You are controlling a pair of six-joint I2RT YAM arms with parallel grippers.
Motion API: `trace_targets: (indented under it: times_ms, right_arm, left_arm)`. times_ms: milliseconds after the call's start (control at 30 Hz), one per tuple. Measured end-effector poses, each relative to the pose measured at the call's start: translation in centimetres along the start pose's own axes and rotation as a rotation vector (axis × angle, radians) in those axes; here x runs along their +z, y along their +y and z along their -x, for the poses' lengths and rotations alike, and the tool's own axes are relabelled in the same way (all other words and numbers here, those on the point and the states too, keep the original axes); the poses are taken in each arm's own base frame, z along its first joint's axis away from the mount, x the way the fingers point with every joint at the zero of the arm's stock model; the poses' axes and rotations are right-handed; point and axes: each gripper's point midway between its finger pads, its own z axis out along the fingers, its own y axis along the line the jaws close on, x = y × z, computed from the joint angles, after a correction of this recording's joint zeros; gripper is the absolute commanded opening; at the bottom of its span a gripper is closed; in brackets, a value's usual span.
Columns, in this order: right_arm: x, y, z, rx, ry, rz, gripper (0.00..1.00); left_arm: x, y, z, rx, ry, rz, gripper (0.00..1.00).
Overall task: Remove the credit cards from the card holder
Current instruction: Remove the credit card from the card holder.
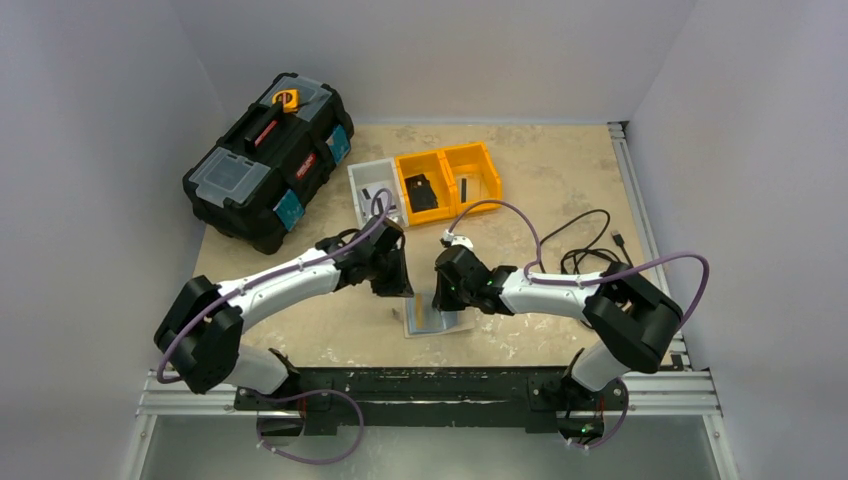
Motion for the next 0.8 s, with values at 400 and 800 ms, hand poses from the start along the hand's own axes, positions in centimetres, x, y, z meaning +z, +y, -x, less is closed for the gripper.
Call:
trace_targets:
  times_ms: [400,800]
  right_arm:
    - [0.0,0.0,-0.1,0.011,-0.004,0.012,0.0]
    - [0.0,0.1,0.0,0.016,-0.008,0.019,0.14]
  left_arm:
    - [4.2,0.0,-1.1,-0.02,0.102,0.003,0.0]
    - [4.6,-0.7,-1.2,-0.015,0.107,-0.032,0.0]
